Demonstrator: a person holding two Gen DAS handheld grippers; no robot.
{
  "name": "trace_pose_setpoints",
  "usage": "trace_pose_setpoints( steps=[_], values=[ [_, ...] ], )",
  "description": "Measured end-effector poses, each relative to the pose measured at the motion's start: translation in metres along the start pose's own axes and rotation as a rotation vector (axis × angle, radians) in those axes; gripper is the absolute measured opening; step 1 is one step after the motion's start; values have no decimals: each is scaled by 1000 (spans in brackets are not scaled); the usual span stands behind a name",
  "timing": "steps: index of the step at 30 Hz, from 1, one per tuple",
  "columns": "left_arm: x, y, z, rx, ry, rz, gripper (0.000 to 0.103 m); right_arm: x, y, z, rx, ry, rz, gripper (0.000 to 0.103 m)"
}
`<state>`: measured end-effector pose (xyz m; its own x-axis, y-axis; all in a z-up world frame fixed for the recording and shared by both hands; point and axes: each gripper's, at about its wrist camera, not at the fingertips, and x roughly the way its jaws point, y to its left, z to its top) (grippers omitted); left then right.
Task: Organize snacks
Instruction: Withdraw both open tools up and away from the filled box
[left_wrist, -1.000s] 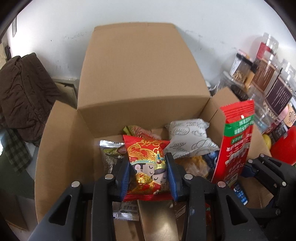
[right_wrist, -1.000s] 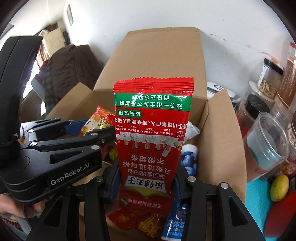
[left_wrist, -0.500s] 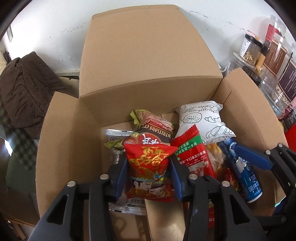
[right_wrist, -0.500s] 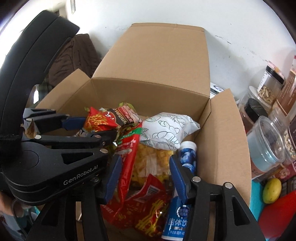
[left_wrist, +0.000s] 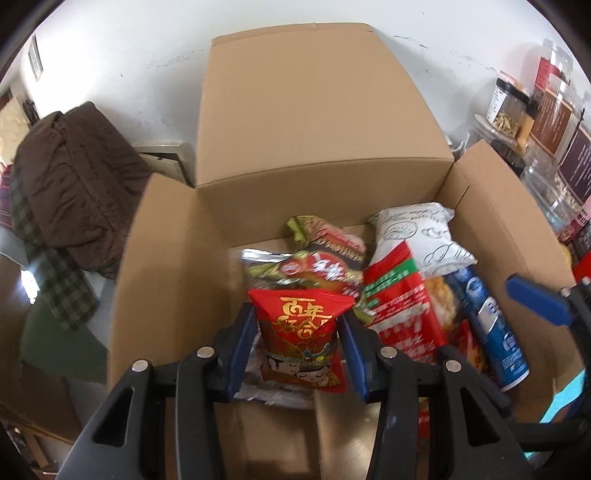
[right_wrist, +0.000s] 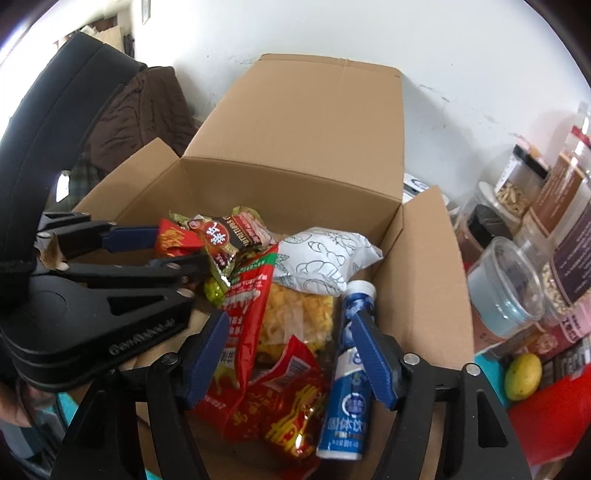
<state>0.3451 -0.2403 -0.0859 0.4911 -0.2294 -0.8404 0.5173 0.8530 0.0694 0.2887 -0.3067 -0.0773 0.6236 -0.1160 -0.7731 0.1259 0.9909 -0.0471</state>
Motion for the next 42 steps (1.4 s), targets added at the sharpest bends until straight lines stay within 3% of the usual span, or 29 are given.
trace_pose_setpoints(
  steps=[10, 25, 29, 37, 39, 40, 41, 42],
  values=[
    [-44, 10, -4, -43, -66, 17, 45, -35, 12, -4, -22, -33, -72, 70],
    [-145, 8, -9, -62, -240, -28, 45, -128, 10, 6, 23, -209, -77, 71],
    [-151, 5, -8, -70, -246, -37, 45, -146, 7, 6, 40, -255, -63, 76],
    [-130, 2, -7, -84, -228, -39, 45, -137, -4, -9, 84, -209, -83, 76],
    [-124, 1, -9, -83, -227, -29, 57, -131, -9, -12, 92, -194, -89, 76],
    [-122, 1, -9, -82, -228, -14, 75, -130, -10, -13, 95, -190, -90, 76],
    [-121, 0, -9, -84, -235, -1, 83, -127, -12, -13, 98, -185, -91, 76],
    [-121, 1, -10, -86, -245, 12, 83, -127, -12, -13, 99, -184, -92, 76]
  ],
)
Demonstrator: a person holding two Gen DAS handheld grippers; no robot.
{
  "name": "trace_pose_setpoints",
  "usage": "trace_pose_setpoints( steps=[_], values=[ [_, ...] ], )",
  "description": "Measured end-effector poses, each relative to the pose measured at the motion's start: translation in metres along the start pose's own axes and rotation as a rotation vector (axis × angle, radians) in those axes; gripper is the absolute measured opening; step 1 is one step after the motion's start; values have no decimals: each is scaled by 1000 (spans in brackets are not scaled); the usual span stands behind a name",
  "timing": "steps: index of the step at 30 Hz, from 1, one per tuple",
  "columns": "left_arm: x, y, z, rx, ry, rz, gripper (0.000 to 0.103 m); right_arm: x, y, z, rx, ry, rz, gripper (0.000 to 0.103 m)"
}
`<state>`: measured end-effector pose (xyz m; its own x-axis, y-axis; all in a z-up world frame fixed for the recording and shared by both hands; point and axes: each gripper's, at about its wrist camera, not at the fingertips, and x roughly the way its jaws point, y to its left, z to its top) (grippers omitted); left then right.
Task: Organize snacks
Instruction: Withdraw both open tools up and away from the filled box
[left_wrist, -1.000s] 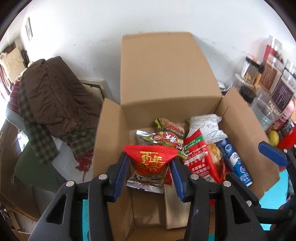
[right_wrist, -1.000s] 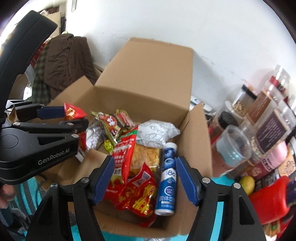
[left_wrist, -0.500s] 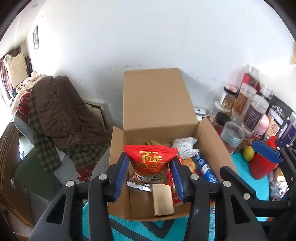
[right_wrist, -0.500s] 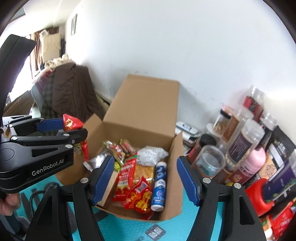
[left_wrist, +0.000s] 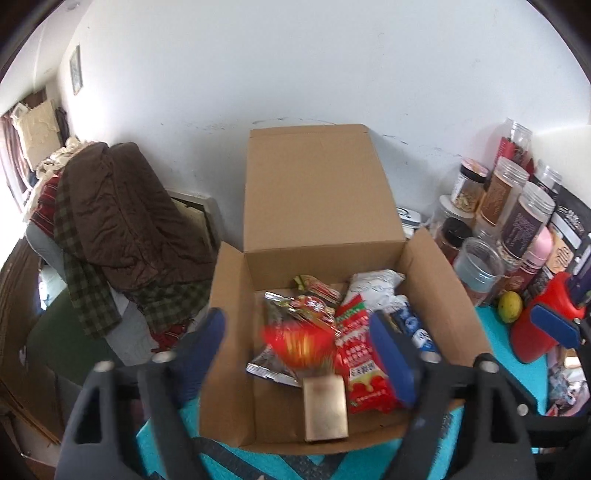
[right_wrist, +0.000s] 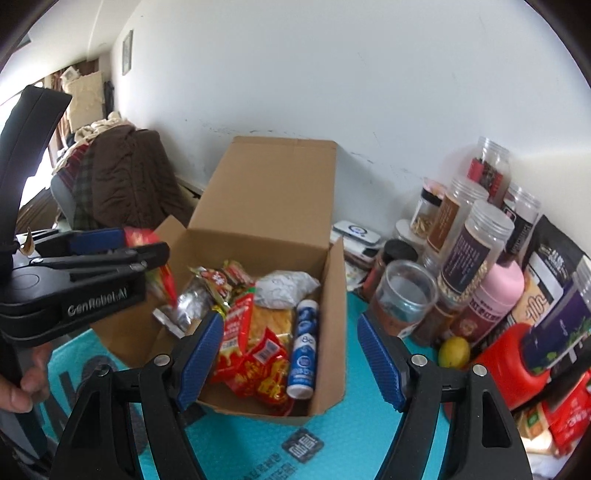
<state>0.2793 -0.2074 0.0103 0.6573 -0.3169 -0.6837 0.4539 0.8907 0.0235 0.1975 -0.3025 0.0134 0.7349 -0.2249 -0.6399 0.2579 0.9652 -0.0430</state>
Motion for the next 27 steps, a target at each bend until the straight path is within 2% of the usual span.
trace_pose_setpoints(
  steps=[6, 11, 14, 23, 27],
  values=[
    [-4, 7, 2, -13, -3, 3, 83, 4, 1, -1, -7, 6, 0, 76],
    [-27, 12, 1, -18, -52, 3, 83, -4, 3, 2, -7, -17, 6, 76],
    [-48, 16, 0, -28, -74, -14, 83, -17, 6, 4, -2, -45, 11, 76],
    [-118, 22, -19, -12, -162, 20, 83, -77, 15, -1, 7, -151, 17, 76],
    [-144, 28, -33, -16, -191, 11, 83, -108, 17, -11, 14, -200, 21, 76]
  ],
)
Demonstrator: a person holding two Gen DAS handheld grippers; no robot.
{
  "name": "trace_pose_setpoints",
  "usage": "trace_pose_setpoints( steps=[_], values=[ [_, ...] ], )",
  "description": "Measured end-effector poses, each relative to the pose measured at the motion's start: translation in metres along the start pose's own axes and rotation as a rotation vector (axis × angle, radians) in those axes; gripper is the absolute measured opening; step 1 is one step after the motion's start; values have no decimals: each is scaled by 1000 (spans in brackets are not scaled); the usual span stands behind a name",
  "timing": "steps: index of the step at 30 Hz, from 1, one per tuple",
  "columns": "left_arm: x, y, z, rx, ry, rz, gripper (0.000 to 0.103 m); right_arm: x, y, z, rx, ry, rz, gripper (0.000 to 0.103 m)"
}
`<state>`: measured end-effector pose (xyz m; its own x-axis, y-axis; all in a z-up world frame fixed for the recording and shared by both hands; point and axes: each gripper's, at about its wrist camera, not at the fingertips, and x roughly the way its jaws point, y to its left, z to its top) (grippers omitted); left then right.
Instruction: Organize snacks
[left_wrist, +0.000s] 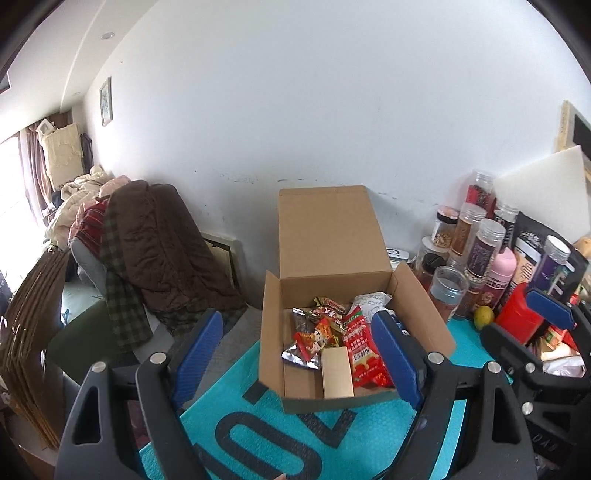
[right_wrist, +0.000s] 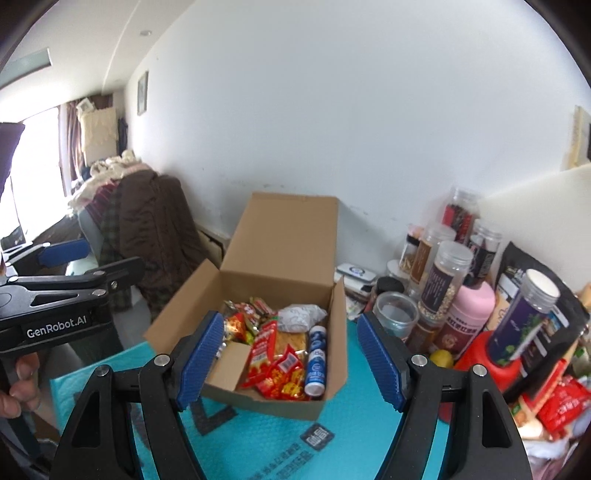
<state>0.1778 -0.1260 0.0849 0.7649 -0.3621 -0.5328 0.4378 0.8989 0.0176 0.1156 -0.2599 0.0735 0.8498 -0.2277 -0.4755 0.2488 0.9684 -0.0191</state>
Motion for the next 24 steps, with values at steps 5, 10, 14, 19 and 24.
trace_pose_setpoints(
  steps=[5, 10, 14, 19, 24],
  values=[
    [-25, 3, -14, -2, -13, -28, 83, -31, 4, -8, 1, -34, 6, 76],
    [-46, 5, -32, -9, -27, -44, 83, -58, 12, -24, 1, -43, 10, 76],
    [-59, 4, -49, -8, -31, -37, 83, -70, 17, -42, 9, -32, 16, 76],
    [-74, -1, -70, 13, -37, -28, 83, -79, 19, -63, 27, -21, -7, 76],
    [-82, -4, -86, 18, -22, -52, 83, -89, 22, -84, 43, -8, -12, 76]
  ],
)
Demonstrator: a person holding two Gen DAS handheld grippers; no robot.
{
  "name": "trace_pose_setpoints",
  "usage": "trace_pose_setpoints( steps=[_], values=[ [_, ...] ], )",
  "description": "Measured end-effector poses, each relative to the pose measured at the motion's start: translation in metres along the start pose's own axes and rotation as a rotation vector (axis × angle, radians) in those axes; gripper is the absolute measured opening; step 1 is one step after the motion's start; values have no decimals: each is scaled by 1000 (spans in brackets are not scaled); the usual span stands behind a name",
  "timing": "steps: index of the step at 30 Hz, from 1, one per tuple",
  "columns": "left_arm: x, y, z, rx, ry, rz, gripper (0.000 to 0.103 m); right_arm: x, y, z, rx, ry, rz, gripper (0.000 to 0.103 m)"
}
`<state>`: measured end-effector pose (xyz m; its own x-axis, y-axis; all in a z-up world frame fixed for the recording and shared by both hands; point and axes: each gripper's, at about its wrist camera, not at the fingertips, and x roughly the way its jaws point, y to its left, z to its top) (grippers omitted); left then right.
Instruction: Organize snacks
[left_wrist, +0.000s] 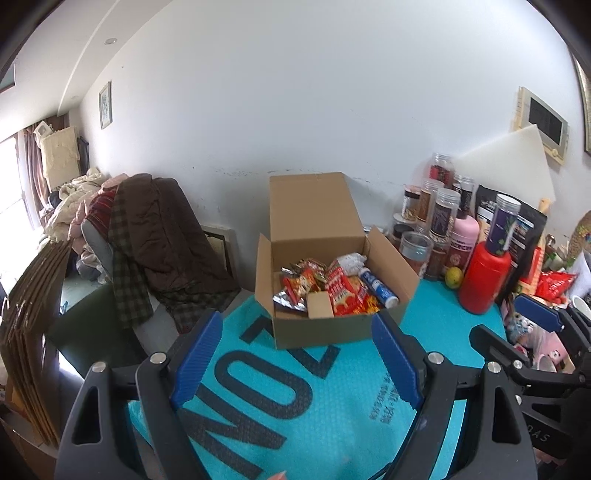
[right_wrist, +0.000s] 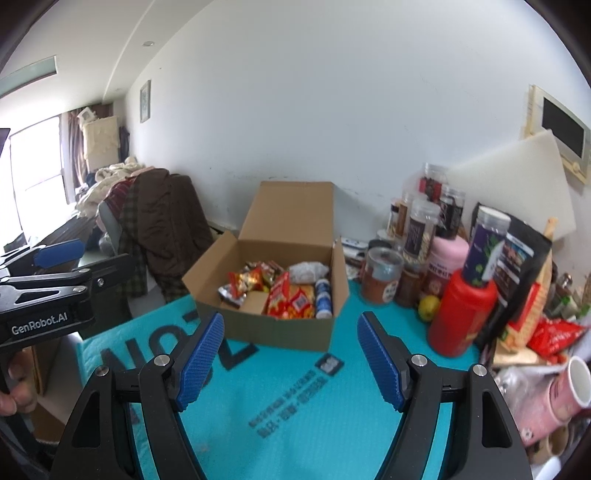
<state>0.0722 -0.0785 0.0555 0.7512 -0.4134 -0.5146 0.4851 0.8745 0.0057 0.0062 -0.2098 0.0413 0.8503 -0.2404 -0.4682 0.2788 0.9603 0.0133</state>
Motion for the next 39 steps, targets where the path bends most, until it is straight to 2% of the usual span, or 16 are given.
trace_pose_setpoints(
  steps=[14, 25, 39],
  values=[
    [-14, -6, -23, -29, 16, -36, 83, -18, -1, -21, -9, 15, 9, 76],
    [-21, -7, -33, -45, 24, 38, 83, -20, 1, -23, -27, 13, 54, 76],
    [-28, -7, -38, -52, 26, 70, 83, -22, 4, -24, -45, 4, 94, 76]
  ],
)
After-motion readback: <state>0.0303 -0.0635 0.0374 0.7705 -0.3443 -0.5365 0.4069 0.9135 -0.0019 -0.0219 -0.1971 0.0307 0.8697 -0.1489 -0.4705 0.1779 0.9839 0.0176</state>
